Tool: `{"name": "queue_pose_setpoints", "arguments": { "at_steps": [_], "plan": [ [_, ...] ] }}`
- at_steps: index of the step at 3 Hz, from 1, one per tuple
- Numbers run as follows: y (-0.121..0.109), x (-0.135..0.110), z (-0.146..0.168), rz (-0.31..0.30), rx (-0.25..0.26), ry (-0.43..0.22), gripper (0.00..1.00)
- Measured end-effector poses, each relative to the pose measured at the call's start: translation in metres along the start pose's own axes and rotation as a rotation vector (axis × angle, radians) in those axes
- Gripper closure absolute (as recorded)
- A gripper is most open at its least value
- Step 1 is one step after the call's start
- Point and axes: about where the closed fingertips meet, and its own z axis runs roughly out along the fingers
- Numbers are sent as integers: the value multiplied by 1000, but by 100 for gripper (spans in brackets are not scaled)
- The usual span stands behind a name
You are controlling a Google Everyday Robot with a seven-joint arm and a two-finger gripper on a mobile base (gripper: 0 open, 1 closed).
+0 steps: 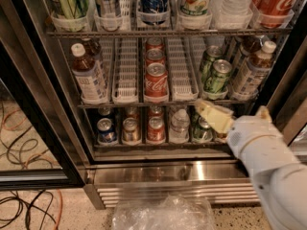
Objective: Pick blue plastic bottle from middle shelf of fridge
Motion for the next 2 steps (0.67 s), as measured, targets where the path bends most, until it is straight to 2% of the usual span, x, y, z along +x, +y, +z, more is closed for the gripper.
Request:
{"name": "queue_pose_setpoints", "arguments": {
  "at_steps": [1,2],
  "plan": [
    [11,-9,7,-14,-7,-70,0],
    [11,-9,7,-15,-7,-70,0]
  ]
}}
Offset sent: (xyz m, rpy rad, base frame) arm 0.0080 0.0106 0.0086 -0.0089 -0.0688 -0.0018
